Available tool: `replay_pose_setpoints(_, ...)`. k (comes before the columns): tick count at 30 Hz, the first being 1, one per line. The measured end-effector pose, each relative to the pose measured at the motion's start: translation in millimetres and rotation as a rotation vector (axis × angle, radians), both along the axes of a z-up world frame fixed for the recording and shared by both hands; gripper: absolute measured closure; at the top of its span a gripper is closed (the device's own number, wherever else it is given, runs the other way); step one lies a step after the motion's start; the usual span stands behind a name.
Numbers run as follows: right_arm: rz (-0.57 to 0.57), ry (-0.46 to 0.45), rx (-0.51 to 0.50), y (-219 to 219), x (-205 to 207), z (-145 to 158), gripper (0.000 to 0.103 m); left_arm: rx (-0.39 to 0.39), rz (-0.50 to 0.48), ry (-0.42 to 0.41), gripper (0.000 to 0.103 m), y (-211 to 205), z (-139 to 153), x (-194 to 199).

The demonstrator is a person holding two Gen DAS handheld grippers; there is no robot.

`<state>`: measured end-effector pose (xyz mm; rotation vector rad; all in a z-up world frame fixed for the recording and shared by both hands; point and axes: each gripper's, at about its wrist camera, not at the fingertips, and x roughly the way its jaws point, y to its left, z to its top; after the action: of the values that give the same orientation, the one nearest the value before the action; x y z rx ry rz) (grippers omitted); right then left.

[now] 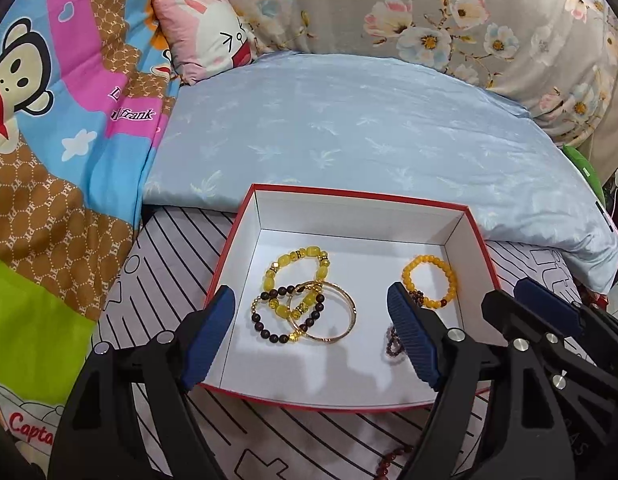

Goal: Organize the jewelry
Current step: 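Open both tools to drop the garnet bracelet and gold bangle into the red box, then move both tools back to the watch and red bead bracelet on the sheet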

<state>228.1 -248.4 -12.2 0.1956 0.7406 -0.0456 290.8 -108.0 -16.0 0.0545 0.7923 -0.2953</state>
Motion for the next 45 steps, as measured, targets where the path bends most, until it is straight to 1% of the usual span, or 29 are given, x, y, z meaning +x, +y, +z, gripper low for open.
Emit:
replay_pose_setpoints(4,0.002,-0.004,-0.01,1.9,-13.4,4.0,0.066,0.005,-0.005,-0.001,0.028,2.0,4.5,-12.3)
replay_pose_setpoints(8,0.0,-0.012,-0.035,5.0,-39.2,7.4,0.065,0.019,-0.015,-0.008,0.028,9.7,9.0,-34.2)
replay_pose_setpoints(11,-0.009,-0.003,-0.03,3.1,-61.5,3.4,0.064,0.023,-0.016,-0.004,0.028,19.2,8.6,-52.7)
replay_pose_setpoints(14,-0.02,0.017,-0.01,-0.2,-84.1,-4.8,0.064,0.016,-0.016,0.017,0.025,30.4,4.0,-73.5)
replay_pose_setpoints(16,-0.025,0.029,-0.004,-0.9,-97.2,-9.9,0.064,0.013,-0.016,0.026,0.025,36.8,-0.2,-87.2)
replay_pose_setpoints(19,-0.033,0.044,-0.011,0.8,-120.3,-17.4,0.064,0.028,-0.015,0.047,0.025,46.0,-10.9,-112.1)
replay_pose_setpoints(22,-0.039,0.057,-0.023,4.1,-141.1,-24.5,0.064,0.005,-0.03,0.084,0.025,52.0,-21.4,-133.4)
replay_pose_setpoints(24,-0.043,0.07,-0.026,4.4,-155.2,-30.5,0.064,0.015,-0.053,0.1,0.025,52.2,-32.4,-152.4)
replay_pose_setpoints(28,-0.048,0.105,-0.026,6.1,-181.5,-44.9,0.064,0.031,-0.098,0.135,0.026,48.0,-51.6,-177.2)
replay_pose_setpoints(31,-0.053,0.133,-0.015,5.7,-197.3,-56.5,0.064,0.044,-0.123,0.156,0.031,42.5,-63.7,-188.5)
replay_pose_setpoints(33,-0.058,0.153,-0.007,5.5,-204.3,-63.4,0.064,0.043,-0.134,0.168,0.038,37.1,-70.3,-191.2)
replay_pose_setpoints(36,-0.061,0.173,0.006,5.8,-211.6,-71.2,0.064,0.049,-0.139,0.175,0.04,28.3,-77.0,-188.9)
replay_pose_setpoints(38,-0.061,0.177,0.004,6.2,-212.6,-72.9,0.064,0.038,-0.148,0.177,0.04,22.9,-79.4,-186.7)
replay_pose_setpoints(40,-0.061,0.179,0.009,5.5,-212.3,-74.0,0.064,0.046,-0.145,0.173,0.043,18.2,-82.4,-183.3)
replay_pose_setpoints(42,-0.061,0.179,0.01,4.6,-211.5,-73.8,0.064,0.048,-0.138,0.181,0.052,13.7,-87.2,-177.9)
replay_pose_setpoints(43,-0.059,0.179,0.011,4.6,-210.6,-73.6,0.064,0.052,-0.135,0.171,0.053,13.0,-87.1,-176.9)
replay_pose_setpoints(45,-0.057,0.178,0.008,4.3,-209.0,-72.9,0.064,0.052,-0.136,0.162,0.063,11.0,-87.5,-175.3)
